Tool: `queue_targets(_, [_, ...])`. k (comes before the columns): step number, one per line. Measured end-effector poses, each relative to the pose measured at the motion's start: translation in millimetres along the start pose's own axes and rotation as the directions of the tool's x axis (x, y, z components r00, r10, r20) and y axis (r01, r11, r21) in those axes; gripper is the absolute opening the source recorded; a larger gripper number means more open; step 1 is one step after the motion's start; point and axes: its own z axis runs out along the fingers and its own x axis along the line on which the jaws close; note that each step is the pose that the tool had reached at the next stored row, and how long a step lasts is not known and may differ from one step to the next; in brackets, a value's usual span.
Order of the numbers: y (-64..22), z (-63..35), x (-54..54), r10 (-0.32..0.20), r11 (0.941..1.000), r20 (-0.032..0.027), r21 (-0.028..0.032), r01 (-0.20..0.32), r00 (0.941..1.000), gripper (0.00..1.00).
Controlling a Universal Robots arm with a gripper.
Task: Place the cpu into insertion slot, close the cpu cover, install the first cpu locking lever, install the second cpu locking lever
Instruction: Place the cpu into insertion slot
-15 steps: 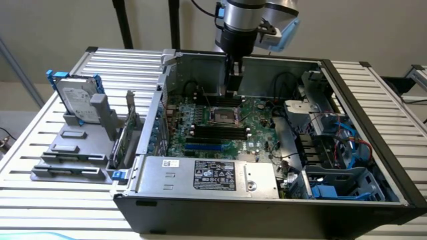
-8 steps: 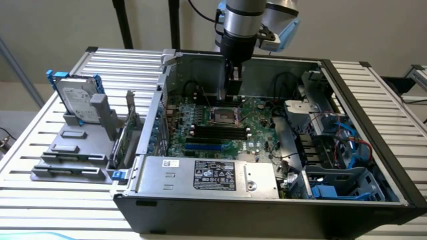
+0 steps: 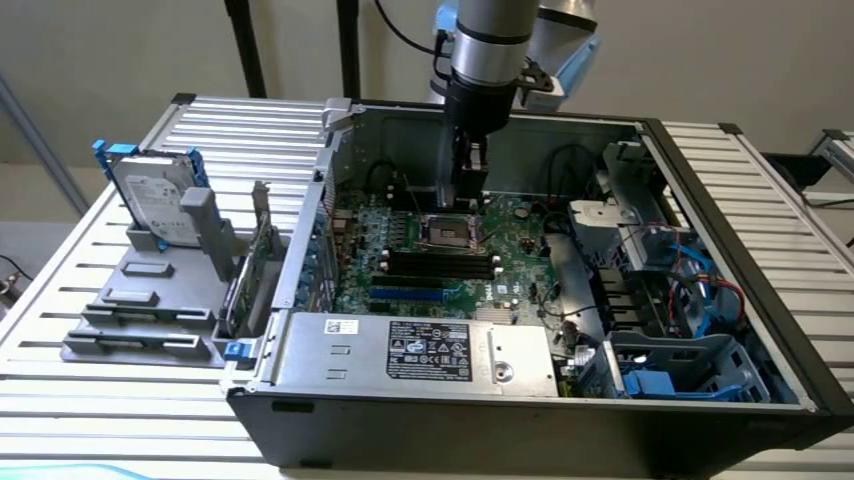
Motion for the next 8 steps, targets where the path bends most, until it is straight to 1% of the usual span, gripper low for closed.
queue_targets(5, [0.2,2.7,-4.8,-0.001,1.0000,-0.0003,-0.0001,0.001,1.0000,0.55])
queue_targets(8, [0.2,6.2,-6.5,-0.001,1.0000,0.0000,0.0000,0.001,1.0000,0.55])
